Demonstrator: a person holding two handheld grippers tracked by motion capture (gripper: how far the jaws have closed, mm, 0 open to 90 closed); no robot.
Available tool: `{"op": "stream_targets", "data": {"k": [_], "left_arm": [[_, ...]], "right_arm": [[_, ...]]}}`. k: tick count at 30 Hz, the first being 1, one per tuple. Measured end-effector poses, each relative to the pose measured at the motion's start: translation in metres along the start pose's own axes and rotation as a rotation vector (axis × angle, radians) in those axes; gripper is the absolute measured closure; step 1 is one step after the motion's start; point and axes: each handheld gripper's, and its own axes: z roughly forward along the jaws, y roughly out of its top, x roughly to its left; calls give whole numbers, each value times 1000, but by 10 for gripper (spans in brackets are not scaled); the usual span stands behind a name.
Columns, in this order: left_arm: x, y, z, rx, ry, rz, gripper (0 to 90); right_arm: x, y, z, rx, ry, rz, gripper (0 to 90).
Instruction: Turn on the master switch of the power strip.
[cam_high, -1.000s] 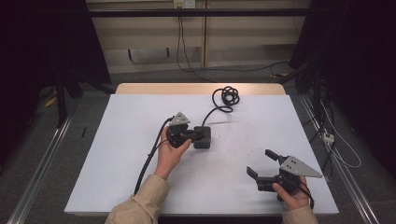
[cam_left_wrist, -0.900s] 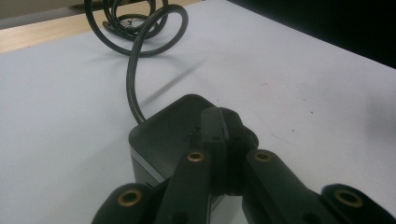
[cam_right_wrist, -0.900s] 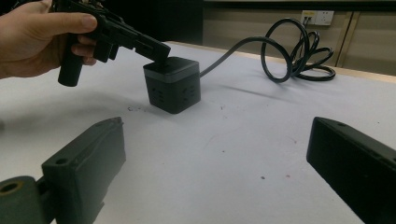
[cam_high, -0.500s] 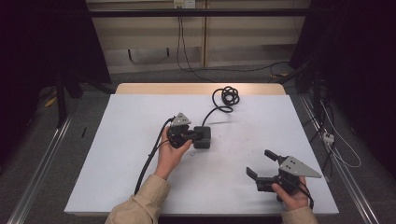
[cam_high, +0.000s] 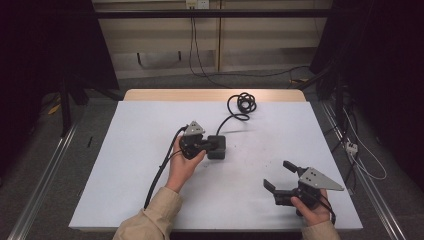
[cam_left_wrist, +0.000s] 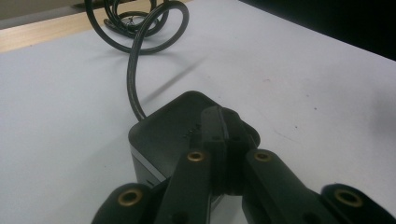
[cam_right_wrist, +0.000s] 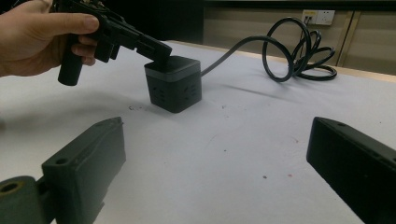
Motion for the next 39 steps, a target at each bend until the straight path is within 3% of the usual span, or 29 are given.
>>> {"op": "stream_targets", "data": {"k": [8, 39], "left_arm": [[0, 0, 0, -2, 8, 12, 900], [0, -1, 0, -6, 6, -8, 900]], "right_arm": [[0, 0, 0, -1, 0, 2, 40], [1, 0, 0, -2, -1, 0, 40]]}}
